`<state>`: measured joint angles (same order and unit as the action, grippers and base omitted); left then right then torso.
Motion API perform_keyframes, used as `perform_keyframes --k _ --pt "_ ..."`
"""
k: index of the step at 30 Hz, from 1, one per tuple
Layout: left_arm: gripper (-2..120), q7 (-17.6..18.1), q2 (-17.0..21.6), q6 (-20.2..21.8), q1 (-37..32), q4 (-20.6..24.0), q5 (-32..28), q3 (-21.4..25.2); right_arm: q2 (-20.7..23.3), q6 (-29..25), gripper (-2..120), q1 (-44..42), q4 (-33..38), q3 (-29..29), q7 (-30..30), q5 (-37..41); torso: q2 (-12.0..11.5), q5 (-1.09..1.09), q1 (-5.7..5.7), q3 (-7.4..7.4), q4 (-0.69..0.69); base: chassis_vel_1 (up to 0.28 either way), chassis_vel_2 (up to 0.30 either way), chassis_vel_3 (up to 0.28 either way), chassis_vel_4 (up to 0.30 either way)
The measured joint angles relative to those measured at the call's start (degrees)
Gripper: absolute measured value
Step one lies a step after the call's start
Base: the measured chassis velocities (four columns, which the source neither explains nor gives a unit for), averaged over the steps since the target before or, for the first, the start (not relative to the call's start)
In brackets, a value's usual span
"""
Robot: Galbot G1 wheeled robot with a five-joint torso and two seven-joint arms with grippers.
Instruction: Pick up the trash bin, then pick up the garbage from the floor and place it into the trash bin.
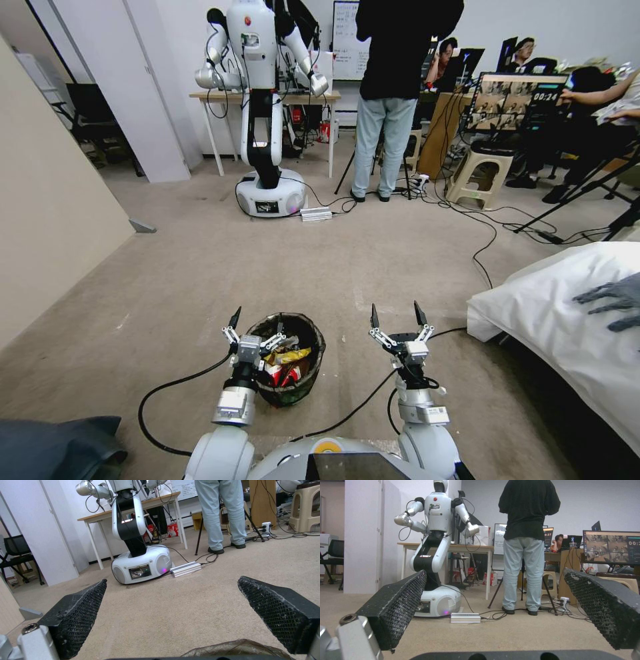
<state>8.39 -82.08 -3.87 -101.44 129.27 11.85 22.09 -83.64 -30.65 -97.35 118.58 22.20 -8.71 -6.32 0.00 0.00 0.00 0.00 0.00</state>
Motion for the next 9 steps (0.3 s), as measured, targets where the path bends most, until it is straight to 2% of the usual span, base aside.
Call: perform_keyframes --k 9 --pt "100 0.04 0.00 0.09 0.01 0.00 -0.05 0.00 0.01 -0.02 100 0.01 -0.03 0.00 0.02 0.03 0.00 0.00 0.00 0.00 0.00 0.000 0.000 0.000 0.000"
